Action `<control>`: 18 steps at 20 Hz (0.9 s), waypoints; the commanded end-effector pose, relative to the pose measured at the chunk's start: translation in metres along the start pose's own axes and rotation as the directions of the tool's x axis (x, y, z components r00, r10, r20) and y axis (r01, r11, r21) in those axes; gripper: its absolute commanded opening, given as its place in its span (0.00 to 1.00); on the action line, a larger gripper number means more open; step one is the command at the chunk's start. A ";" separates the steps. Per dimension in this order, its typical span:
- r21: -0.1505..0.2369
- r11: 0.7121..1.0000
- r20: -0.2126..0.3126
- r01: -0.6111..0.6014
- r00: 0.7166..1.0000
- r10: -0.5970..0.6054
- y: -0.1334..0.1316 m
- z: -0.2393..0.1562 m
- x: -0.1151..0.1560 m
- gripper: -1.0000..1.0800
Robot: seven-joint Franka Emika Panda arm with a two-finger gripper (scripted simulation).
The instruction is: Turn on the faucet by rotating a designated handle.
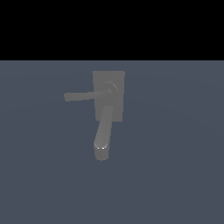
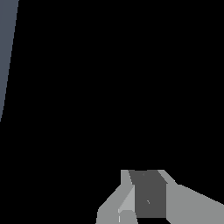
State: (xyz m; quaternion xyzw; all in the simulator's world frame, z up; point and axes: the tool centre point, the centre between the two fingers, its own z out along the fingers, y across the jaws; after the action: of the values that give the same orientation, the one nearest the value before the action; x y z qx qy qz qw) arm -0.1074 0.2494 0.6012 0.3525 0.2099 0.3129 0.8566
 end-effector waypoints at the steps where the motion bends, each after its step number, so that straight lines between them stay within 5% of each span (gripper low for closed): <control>1: -0.045 0.997 -0.072 0.064 0.995 -0.067 -0.017 -0.015 0.024 0.00; 9: -0.169 0.950 -0.283 0.261 0.911 -0.301 -0.095 -0.066 0.090 0.00; 18: -0.280 0.842 -0.478 0.460 0.694 -0.538 -0.218 -0.125 0.128 0.00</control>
State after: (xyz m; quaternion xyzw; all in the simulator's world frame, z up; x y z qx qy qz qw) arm -0.0089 0.2803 0.3633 0.1325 0.4845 0.1821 0.8453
